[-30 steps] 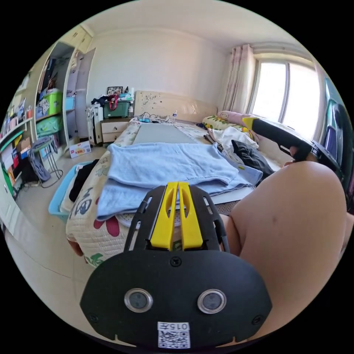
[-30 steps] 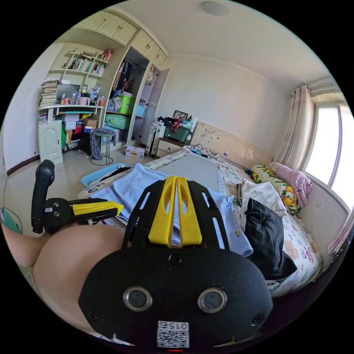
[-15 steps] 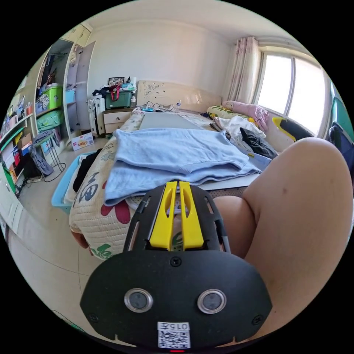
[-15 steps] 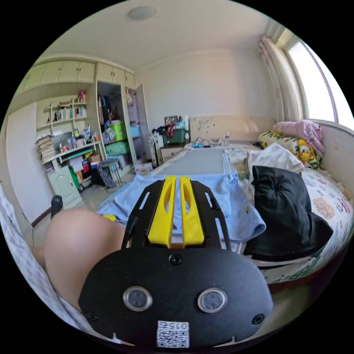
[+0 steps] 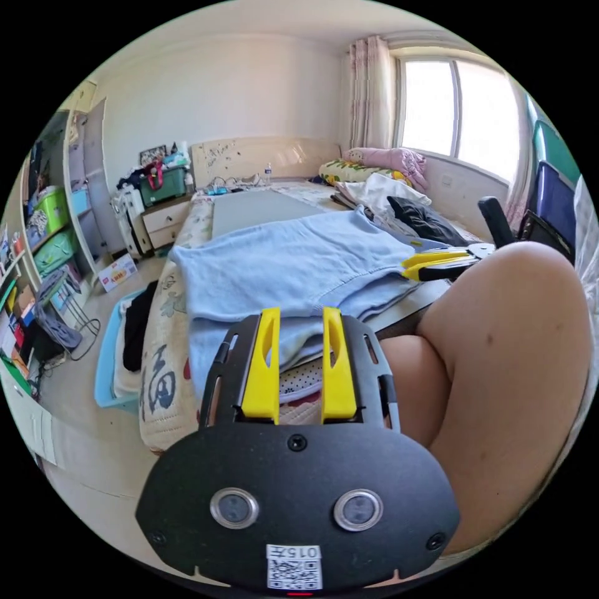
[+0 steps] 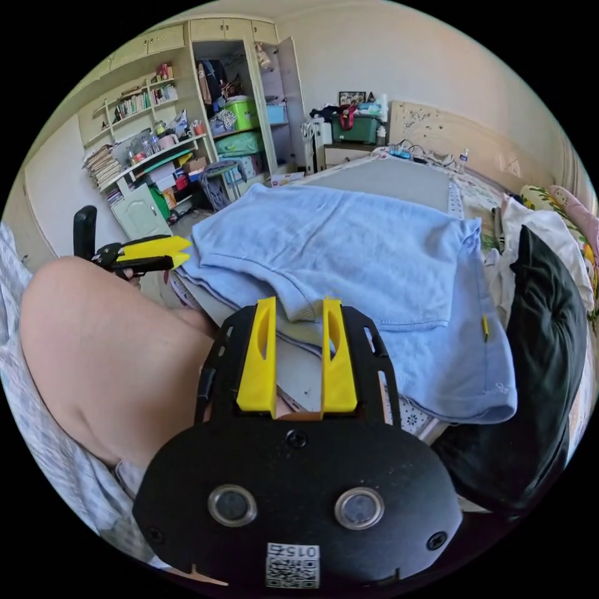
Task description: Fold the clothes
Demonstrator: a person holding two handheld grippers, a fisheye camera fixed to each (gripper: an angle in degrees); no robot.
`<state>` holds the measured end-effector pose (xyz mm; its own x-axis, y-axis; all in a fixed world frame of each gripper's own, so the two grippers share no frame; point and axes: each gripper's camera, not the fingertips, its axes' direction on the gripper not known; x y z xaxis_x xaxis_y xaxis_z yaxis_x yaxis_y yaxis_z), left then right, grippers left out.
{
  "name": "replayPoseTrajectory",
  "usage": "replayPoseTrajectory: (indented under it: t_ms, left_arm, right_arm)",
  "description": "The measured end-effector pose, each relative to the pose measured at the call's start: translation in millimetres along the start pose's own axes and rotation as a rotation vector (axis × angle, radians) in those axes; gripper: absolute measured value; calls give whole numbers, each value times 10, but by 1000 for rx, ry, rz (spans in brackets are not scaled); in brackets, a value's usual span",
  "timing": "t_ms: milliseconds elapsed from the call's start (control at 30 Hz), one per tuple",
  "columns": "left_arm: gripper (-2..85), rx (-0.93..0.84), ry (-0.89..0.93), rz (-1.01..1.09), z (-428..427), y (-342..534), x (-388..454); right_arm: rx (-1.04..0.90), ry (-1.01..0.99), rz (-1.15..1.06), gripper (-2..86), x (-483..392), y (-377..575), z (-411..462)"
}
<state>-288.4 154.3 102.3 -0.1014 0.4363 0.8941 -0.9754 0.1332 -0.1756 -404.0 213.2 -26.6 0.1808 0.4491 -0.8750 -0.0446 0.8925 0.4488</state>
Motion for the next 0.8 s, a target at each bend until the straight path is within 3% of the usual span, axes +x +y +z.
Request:
replayPoseTrajectory:
  t_ms: [433,800]
  left_arm:
    - [72,-10,-6,19,86,-161,-45]
    - [49,9,-66,124,-351,-385,246]
  right_arm:
    - [-14,173,-27,59,-423,-10,102]
    - [6,289,35,46,-737,228,-386]
